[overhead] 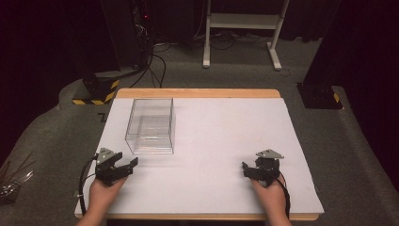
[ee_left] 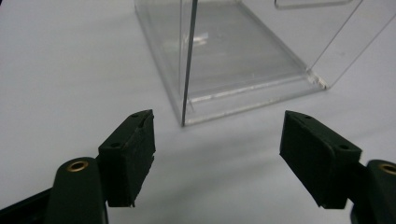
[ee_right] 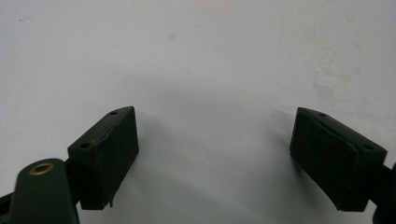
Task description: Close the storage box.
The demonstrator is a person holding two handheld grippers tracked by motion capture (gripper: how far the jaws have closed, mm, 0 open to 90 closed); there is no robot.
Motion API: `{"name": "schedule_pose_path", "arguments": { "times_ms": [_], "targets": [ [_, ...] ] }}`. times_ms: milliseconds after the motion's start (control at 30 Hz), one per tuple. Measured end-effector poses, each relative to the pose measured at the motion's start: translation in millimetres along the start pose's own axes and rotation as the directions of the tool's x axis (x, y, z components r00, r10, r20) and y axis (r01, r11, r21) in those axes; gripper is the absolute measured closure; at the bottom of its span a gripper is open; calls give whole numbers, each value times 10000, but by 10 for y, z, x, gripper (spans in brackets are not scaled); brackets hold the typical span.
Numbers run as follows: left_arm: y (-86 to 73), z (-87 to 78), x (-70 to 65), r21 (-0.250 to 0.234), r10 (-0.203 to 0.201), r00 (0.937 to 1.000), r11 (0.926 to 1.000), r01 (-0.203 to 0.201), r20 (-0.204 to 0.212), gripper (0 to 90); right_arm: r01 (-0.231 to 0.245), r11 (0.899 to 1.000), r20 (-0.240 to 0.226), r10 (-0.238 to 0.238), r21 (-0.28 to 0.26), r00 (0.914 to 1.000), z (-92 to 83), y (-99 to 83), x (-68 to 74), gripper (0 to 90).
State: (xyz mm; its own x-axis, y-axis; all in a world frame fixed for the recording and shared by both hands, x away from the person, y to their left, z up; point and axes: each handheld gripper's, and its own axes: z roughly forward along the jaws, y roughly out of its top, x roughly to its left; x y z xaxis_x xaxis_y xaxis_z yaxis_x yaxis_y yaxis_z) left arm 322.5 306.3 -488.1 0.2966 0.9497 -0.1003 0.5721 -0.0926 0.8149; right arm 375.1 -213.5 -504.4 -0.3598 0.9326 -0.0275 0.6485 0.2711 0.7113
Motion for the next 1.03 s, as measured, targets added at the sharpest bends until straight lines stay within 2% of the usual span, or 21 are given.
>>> {"name": "schedule_pose_path", "arguments": {
  "times_ms": [33,200,400,467,500,833,1033],
  "targets": [
    [-49,-36,22,180,93,9999,9998,-90,-141,263,2,10000,1,-2,-16,10000,1,0,0,153],
    [-149,-84,68,463,220,9990,9987,-201,-400,254,0,10000,3,0,-17,10000,1,-1,1,153],
    [-236,-20,78,1158,388,9967,9928,-304,-713,243,-2,10000,2,2,-16,10000,1,-1,2,153],
    [-232,11,34,1358,788,9934,9885,-670,-838,208,-2,10000,-1,2,-16,10000,1,-1,1,153],
    [-228,20,25,1320,928,9920,9879,-810,-857,213,-2,10000,-5,2,-3,10000,0,-1,-1,153],
    [-229,25,43,1322,829,9948,9884,-746,-587,188,43,10000,10,-43,-52,10000,0,-3,2,155],
    [-228,27,41,1324,874,9944,9881,-788,-602,185,60,10000,-3,-60,-66,10000,-1,-4,2,159]
  ]
}}
